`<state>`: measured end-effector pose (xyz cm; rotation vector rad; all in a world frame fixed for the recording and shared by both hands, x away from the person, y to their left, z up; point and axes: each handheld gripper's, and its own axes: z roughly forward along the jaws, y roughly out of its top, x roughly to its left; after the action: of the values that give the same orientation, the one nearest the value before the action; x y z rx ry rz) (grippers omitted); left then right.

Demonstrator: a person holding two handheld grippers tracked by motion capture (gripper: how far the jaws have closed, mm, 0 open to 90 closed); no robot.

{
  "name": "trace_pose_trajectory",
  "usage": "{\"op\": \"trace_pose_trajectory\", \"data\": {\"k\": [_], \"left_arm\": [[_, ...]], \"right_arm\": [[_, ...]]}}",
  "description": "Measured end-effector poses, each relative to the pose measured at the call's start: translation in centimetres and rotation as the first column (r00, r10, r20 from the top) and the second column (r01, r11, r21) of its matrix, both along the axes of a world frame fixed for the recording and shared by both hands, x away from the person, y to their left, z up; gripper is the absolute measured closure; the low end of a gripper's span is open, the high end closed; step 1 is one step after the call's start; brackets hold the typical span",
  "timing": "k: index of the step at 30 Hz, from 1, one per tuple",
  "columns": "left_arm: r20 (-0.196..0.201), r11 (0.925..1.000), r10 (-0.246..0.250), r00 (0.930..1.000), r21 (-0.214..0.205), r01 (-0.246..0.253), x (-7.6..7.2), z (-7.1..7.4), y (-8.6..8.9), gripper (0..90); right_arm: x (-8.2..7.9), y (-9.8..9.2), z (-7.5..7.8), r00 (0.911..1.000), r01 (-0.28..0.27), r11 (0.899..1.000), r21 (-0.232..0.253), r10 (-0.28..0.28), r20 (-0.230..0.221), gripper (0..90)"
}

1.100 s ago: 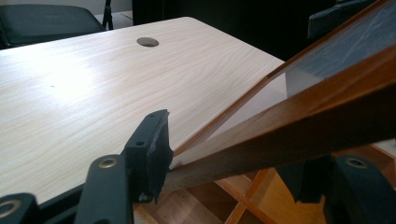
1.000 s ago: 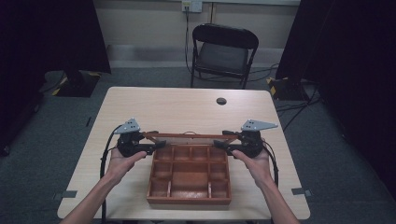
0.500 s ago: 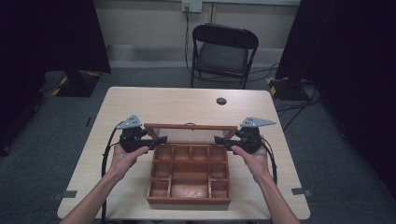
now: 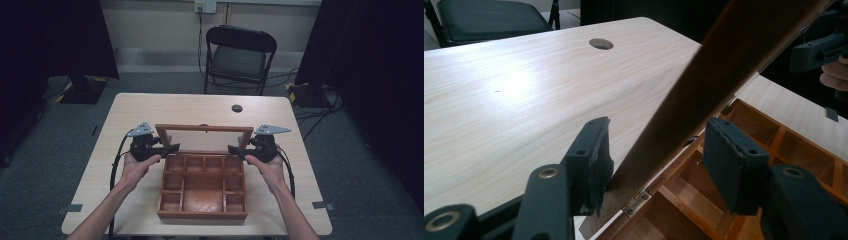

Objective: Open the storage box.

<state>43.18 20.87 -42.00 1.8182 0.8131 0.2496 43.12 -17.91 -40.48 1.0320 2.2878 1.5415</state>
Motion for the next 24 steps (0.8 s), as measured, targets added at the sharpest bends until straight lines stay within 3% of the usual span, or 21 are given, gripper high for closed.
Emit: {"op": "trace_pose_trajectory", "data": {"k": [24], "left_arm": [[0.013,0.9998,0.016,0.9998,0.01,-0.016,0.8,-0.6,0.3,51.5]], "right_arm": [[1.5,0.1,-1.4,0.9989,0.042,0.999,0.011,-0.042,-0.023,43.7]]}}
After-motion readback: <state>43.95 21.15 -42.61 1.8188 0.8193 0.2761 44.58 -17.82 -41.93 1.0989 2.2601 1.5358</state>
